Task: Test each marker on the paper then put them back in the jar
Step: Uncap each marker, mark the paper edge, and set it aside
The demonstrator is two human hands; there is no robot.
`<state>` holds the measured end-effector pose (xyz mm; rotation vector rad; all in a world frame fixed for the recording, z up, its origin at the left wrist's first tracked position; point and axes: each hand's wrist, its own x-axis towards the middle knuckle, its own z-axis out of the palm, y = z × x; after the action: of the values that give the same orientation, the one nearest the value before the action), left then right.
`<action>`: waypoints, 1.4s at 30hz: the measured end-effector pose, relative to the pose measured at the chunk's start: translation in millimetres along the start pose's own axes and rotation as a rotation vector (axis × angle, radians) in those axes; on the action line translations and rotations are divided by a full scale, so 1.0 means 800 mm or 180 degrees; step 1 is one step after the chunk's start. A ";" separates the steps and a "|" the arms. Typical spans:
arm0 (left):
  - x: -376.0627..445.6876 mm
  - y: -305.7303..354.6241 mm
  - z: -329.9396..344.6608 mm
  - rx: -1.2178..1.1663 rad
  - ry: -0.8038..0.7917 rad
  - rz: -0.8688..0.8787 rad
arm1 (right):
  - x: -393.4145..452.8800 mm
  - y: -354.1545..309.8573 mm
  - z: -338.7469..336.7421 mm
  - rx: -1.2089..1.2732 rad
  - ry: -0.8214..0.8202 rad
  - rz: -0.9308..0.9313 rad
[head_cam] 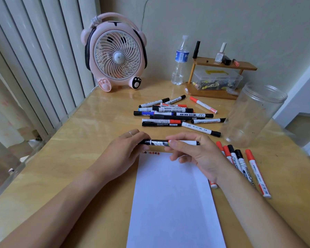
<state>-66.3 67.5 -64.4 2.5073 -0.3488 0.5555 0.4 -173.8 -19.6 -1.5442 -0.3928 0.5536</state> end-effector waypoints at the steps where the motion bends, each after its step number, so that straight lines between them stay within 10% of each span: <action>1: -0.001 -0.002 0.000 -0.0008 -0.0104 0.0022 | -0.001 -0.002 -0.004 -0.0252 0.0032 -0.0017; 6: -0.004 -0.003 0.007 -0.0131 -0.0458 0.0019 | 0.001 0.011 -0.005 -0.1992 0.0210 -0.0801; 26: -0.006 0.003 0.011 0.0220 -0.0030 0.0286 | 0.006 0.025 0.007 -0.2458 0.0271 -0.1088; 35: 0.000 0.015 0.012 0.0020 0.0329 -0.0027 | 0.004 -0.005 0.002 -0.1439 0.0481 -0.1340; 42: -0.002 0.046 0.008 0.0410 0.0197 0.0436 | -0.046 -0.026 -0.013 -0.3058 0.0341 -0.0876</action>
<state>-79.2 33.8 -53.4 2.5959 -0.4777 0.7293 -22.0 -201.8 5.2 -2.3649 -0.8490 0.0316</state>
